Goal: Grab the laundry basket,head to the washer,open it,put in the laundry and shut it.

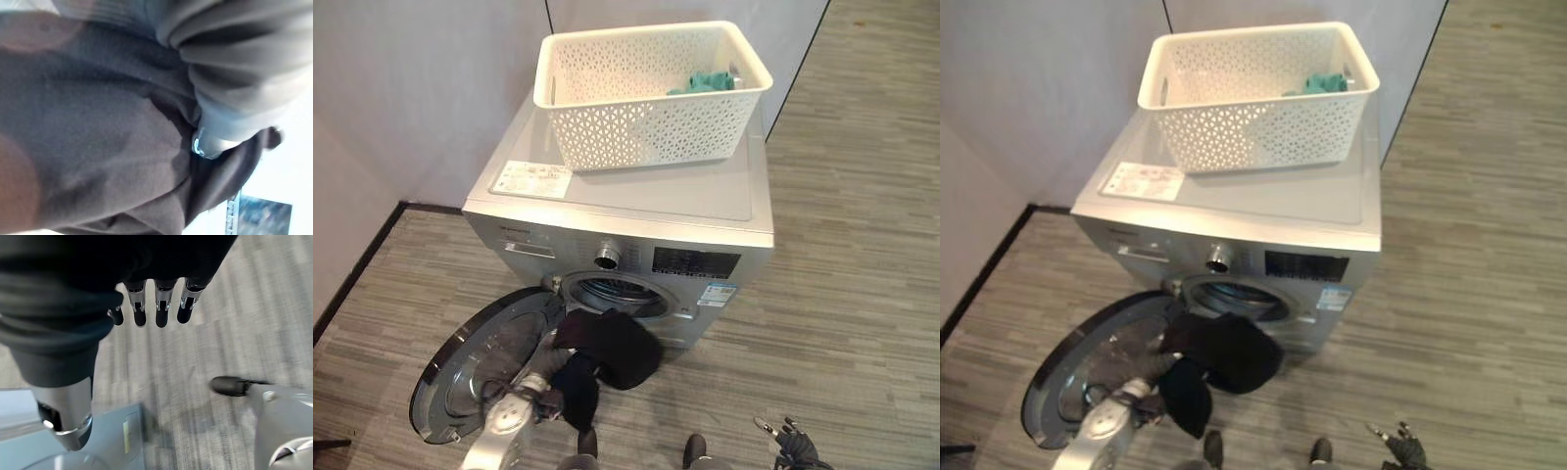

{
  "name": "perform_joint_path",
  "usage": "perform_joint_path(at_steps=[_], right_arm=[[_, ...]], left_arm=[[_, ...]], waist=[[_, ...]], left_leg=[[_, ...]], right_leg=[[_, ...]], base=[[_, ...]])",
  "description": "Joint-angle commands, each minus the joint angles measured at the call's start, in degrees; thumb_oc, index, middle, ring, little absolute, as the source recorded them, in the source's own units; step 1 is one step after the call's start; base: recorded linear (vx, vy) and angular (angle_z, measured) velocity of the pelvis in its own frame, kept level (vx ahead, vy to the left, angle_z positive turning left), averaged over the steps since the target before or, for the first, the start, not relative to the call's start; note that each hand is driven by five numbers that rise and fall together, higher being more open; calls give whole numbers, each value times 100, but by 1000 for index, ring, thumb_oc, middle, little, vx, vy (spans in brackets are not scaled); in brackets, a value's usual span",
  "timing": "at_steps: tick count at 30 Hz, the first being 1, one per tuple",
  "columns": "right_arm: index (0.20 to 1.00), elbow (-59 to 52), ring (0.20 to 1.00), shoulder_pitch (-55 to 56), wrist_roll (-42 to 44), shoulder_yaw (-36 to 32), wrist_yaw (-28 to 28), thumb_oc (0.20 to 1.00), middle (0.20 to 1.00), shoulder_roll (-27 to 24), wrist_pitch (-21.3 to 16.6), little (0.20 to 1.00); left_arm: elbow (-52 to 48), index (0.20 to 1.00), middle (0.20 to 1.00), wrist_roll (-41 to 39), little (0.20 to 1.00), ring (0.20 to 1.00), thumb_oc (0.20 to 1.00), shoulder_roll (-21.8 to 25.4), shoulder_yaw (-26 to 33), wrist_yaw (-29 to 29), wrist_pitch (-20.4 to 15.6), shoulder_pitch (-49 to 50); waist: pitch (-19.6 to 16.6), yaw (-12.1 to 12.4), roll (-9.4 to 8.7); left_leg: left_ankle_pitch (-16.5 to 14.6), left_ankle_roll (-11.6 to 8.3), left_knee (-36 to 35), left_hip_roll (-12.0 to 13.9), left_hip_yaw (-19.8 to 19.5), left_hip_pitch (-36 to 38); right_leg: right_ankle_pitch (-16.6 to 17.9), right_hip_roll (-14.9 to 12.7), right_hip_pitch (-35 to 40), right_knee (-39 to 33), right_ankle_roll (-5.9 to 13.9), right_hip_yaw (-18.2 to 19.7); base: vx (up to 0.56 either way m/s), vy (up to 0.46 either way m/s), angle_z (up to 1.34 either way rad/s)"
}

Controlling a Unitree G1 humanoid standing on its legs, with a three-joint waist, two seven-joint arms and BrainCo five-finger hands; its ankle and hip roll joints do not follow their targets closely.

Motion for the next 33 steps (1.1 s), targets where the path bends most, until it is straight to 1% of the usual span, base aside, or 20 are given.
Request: perform_joint_path(at_steps=[1, 2, 5, 6, 10, 11, 12, 13, 14, 15, 17, 18, 19, 20, 21, 24, 26, 27, 28, 33], right_arm=[[1000, 171, 1000, -202, 314, 21, -407, 1000, 1000, 0, -103, 1000], [1000, 326, 1000, -319, 345, 161, -471, 1000, 1000, 4, -98, 1000], [1000, 445, 1000, -410, 384, 300, -523, 1000, 1000, 30, -104, 1000], [1000, 516, 1000, -478, 440, 390, -563, 1000, 1000, 46, -120, 1000], [1000, 545, 1000, -696, 613, 501, -724, 1000, 1000, 145, -216, 1000], [1000, 592, 1000, -753, 669, 518, -776, 1000, 1000, 187, -236, 1000], [1000, 597, 1000, -764, 670, 515, -776, 1000, 1000, 187, -238, 1000], [1000, 645, 1000, -922, 798, 567, -869, 1000, 1000, 237, -273, 1000], [1000, 646, 1000, -923, 798, 567, -869, 1000, 1000, 236, -273, 1000], [1000, 647, 1000, -1110, 974, 665, -985, 1000, 1000, 308, -360, 1000], [1000, 617, 1000, -1208, 1056, 717, -1055, 1000, 1000, 324, -406, 1000], [1000, 471, 1000, -1364, 1244, 873, -1131, 1000, 1000, 353, -537, 1000], [1000, 349, 1000, -1395, 1339, 928, -1150, 1000, 1000, 370, -597, 1000], [1000, 347, 1000, -1400, 1340, 926, -1152, 1000, 1000, 371, -596, 1000], [1000, 73, 1000, -1484, 1516, 1048, -1240, 1000, 1000, 398, -759, 1000], [1000, -447, 1000, -1604, 1713, 1231, -1343, 1000, 1000, 385, -1000, 1000], [1000, -1111, 1000, -1566, 1802, 1439, -1333, 1000, 1000, 343, -1181, 1000], [1000, -1119, 1000, -1563, 1800, 1442, -1337, 1000, 1000, 343, -1178, 1000], [1000, -1419, 1000, -1577, 1875, 1583, -1332, 1000, 1000, 300, -1299, 1000], [1000, -2214, 1000, -1531, 2003, 1845, -1203, 1000, 1000, 125, -1499, 1000]], left_arm=[[-163, 200, 200, -328, 200, 200, 200, 121, 281, 307, -419, -498], [12, 200, 200, -448, 200, 200, 200, 52, 217, 468, -475, -695], [156, 200, 200, -504, 200, 200, 200, 7, 209, 644, -556, -915], [260, 200, 200, -528, 200, 200, 200, -24, 237, 794, -629, -1085], [474, 200, 200, -562, 200, 200, 200, -129, 273, 1094, -804, -1576], [576, 200, 200, -597, 200, 200, 200, -197, 256, 1192, -852, -1777], [589, 200, 200, -597, 200, 200, 200, -199, 254, 1193, -859, -1793], [836, 200, 200, -664, 200, 200, 200, -340, 153, 1381, -926, -2229], [838, 200, 200, -664, 200, 200, 200, -341, 153, 1381, -927, -2231], [1157, 200, 200, -660, 200, 200, 200, -465, 15, 1648, -1020, -2772], [1298, 200, 200, -654, 200, 200, 200, -510, -32, 1789, -1066, -3030], [1667, 200, 200, -628, 200, 200, 200, -577, -145, 2005, -1135, -3549], [1795, 200, 200, -604, 200, 200, 200, -576, -194, 2098, -1162, -3749], [1808, 200, 200, -605, 200, 200, 200, -578, -195, 2098, -1168, -3763], [2133, 200, 200, -552, 200, 200, 200, -556, -266, 2282, -1193, -4198], [2664, 200, 200, -538, 200, 200, 200, -441, -299, 2491, -1244, -4804], [3044, 200, 200, -605, 200, 200, 200, -238, -224, 2614, -1268, -5274], [3054, 200, 200, -608, 200, 200, 200, -238, -222, 2610, -1272, -5280], [3410, 200, 200, -768, 200, 200, 200, -118, -147, 2689, -1277, -5626], [3950, 200, 200, -906, 200, 200, 200, 261, 21, 2912, -1322, -6399]], waist=[[424, -84, -294], [530, -102, -348], [564, -110, -416], [596, -109, -506], [699, -131, -731], [716, -143, -782], [711, -147, -782], [797, -191, -868], [794, -193, -867], [840, -241, -921], [867, -265, -929], [917, -319, -953], [941, -342, -955], [936, -346, -953], [979, -409, -956], [964, -534, -952], [964, -644, -943], [949, -650, -940], [935, -720, -931], [898, -881, -967]], left_leg=[[28, -91, 35, 208, 305, -303], [65, -87, 81, 234, 321, -540], [108, -88, 78, 255, 323, -775], [136, -85, 98, 289, 324, -1015], [122, -80, 349, 353, 317, -1582], [103, -83, 461, 351, 297, -1733], [97, -83, 476, 349, 292, -1757], [57, -92, 763, 351, 191, -2108], [56, -91, 767, 351, 189, -2114], [4, -92, 996, 344, 93, -2447], [-35, -85, 1115, 341, 51, -2609], [-93, -74, 1306, 330, -26, -2924], [-117, -71, 1374, 324, -50, -3031], [-122, -71, 1388, 322, -55, -3052], [-195, -45, 1578, 334, -98, -3358], [-338, 26, 1997, 345, -183, -3931], [-471, 89, 2340, 378, -236, -4340], [-479, 90, 2359, 377, -241, -4368], [-584, 122, 2530, 389, -258, -4571], [-743, 129, 2946, 423, -318, -5065]], right_leg=[[-1086, 26, -355, 1029, -234, 223], [-1078, 32, -664, 1157, -241, 249], [-1042, 57, -991, 1222, -243, 309], [-1006, 103, -1337, 1332, -250, 379], [-996, 107, -1996, 1669, -248, 430], [-1016, 91, -2138, 1768, -257, 397], [-1021, 86, -2158, 1781, -258, 394], [-1063, 34, -2412, 1963, -289, 349], [-1064, 33, -2417, 1965, -289, 348], [-1104, -39, -2682, 2177, -319, 282], [-1118, -70, -2819, 2265, -330, 274], [-1176, -127, -3109, 2471, -361, 270], [-1191, -147, -3207, 2538, -370, 271], [-1196, -151, -3225, 2550, -370, 269], [-1218, -203, -3509, 2740, -379, 263], [-1289, -273, -4037, 3123, -414, 319], [-1389, -315, -4428, 3446, -462, 384], [-1396, -319, -4452, 3462, -462, 384], [-1440, -346, -4654, 3613, -468, 421], [-1537, -409, -5084, 3986, -474, 475]], base=[[-137, -14, -5], [-147, 1, -1], [-152, -13, -10], [-128, -19, -18], [-133, -44, -25], [-72, -42, -1], [-106, -65, 6], [-72, -48, 9], [-137, -87, 16], [-98, -41, 16], [-95, -28, 19], [-79, -14, 16], [-79, -14, 13], [-68, 1, 16], [-72, 10, 20], [-59, 19, 12], [-33, 29, 5], [-18, 44, 6], [-9, 34, 3], [6, -6, -3]])
